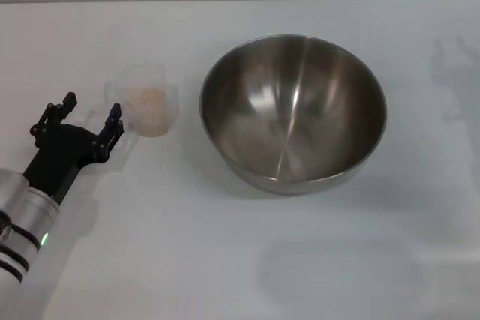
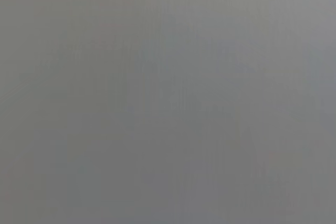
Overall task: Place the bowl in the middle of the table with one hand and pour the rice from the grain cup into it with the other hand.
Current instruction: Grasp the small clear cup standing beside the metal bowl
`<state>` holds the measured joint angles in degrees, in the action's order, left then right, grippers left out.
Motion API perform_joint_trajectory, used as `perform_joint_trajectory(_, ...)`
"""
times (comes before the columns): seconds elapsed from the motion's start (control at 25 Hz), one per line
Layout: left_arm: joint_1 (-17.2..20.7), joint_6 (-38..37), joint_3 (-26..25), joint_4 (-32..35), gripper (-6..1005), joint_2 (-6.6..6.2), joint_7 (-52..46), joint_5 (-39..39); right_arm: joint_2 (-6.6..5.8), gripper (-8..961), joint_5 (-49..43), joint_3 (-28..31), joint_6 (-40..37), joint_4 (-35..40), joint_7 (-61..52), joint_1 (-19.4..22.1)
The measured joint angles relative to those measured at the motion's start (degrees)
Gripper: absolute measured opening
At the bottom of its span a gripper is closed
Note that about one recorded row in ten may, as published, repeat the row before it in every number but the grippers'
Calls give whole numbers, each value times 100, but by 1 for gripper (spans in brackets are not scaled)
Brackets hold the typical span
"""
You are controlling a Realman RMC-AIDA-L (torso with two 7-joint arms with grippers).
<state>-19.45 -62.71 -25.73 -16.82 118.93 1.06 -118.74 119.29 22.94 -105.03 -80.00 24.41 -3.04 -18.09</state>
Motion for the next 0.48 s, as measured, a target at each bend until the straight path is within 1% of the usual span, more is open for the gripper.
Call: perform_joint_trajectory(0.48, -219, 322, -272, 93, 705, -5, 0, 1, -3, 348, 0, 17, -102, -33, 5, 43)
